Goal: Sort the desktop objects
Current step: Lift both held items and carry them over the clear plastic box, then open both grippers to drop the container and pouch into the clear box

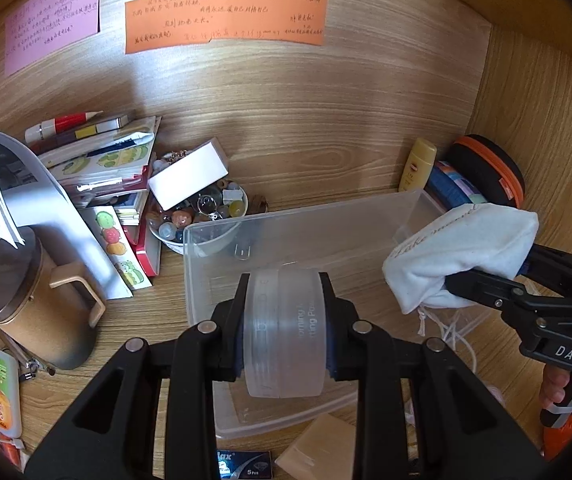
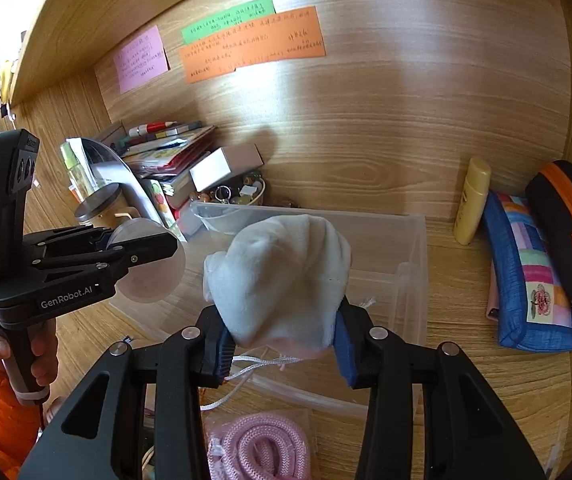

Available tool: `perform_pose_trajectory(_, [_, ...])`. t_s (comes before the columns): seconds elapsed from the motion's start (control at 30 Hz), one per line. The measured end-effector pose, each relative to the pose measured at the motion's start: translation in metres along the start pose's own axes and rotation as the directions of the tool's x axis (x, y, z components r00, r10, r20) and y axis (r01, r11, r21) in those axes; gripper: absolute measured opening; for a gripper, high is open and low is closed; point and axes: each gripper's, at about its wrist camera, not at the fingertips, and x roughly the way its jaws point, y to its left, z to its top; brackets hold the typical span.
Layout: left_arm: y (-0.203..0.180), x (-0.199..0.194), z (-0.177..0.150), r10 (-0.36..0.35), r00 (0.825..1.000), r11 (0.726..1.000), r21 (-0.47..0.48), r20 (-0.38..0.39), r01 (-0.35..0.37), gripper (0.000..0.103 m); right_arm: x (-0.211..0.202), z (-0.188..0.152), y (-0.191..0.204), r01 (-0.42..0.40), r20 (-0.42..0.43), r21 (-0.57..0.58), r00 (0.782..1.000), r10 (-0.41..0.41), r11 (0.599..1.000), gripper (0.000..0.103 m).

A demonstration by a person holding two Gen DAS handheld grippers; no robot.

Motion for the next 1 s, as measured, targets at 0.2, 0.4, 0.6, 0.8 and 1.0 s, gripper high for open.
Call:
perform_pose_trajectory(0.2, [0.0,0.018,-0.001,-0.002,0.999,1.0,0.001,-0.04,0.002,0.029,0.016,-0.002,-0.003,0.008,-0.025,0.003,1.0,-0.008,1.0,0.038])
perform_pose_trajectory(0.4, [-0.002,0.029,-0.001,0.009,0.998,1.0,0.008,-0.063,-0.008,0.029,0.03,-0.006,-0.004,0.025,-0.056,-0.01,0.998,-0.025,1.0,0.038])
perform_pose_trajectory(0.6, [-0.001,0.039,-0.002,0.006,0.996,1.0,0.001,-0.083,-0.006,0.029,0.036,-0.008,-0.008,0.043,-0.068,-0.015,0.997,-0.044,0.999,0.038])
perform_pose_trajectory(0.8, [0.001,0.05,-0.006,0.001,0.993,1.0,-0.001,-0.117,-0.001,0.029,0.042,-0.009,-0.002,0.082,-0.068,-0.051,0.994,-0.086,0.995,0.039])
perform_pose_trajectory(1.0, [0.0,0.053,-0.011,0.012,0.993,1.0,0.008,-0.116,-0.011,0.029,0.046,-0.01,0.003,0.096,-0.076,-0.078,0.992,-0.102,0.992,0.04])
